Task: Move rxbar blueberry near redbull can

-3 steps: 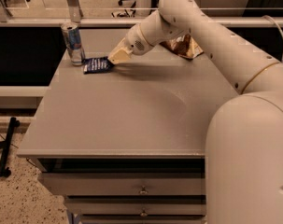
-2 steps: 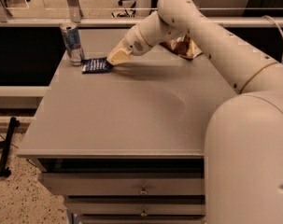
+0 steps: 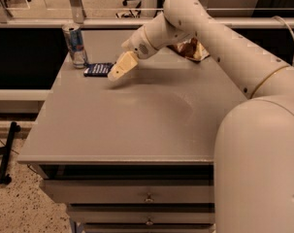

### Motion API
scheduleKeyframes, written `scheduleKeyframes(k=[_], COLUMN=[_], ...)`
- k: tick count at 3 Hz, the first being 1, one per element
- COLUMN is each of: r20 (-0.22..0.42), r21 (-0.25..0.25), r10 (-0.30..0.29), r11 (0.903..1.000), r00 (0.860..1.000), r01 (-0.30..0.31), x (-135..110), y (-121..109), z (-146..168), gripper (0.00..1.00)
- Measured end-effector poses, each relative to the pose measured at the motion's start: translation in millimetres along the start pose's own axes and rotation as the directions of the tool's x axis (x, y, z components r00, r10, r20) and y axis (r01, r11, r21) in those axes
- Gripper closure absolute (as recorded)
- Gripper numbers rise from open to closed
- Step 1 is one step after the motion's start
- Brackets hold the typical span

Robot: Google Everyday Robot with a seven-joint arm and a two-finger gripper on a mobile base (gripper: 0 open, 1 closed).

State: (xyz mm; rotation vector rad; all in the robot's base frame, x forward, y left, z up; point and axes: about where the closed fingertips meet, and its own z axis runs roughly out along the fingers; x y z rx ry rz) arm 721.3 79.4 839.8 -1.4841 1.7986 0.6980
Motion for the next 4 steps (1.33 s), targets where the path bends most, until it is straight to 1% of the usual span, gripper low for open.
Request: scheduleKeyframes(k=[1, 2, 3, 4], r20=[0.012, 0.060, 0.102, 0.163], r21=[0.046, 0.111, 0.206, 0.290], r10=[0.009, 0.013, 0.018, 0.045], r11=[0.9989, 0.9937, 0.9777, 0.9527], r00=[1.000, 0.998, 0.995, 0.986], r01=[-0.009, -0.020, -0.039, -0.092], x=[12.4, 30.9, 67.5, 107.5], y=[1.9, 7.4, 14.3, 30.8], z=[-30.2, -78.6, -153.9, -228.3], gripper=[0.00, 0.00, 0.00, 0.00])
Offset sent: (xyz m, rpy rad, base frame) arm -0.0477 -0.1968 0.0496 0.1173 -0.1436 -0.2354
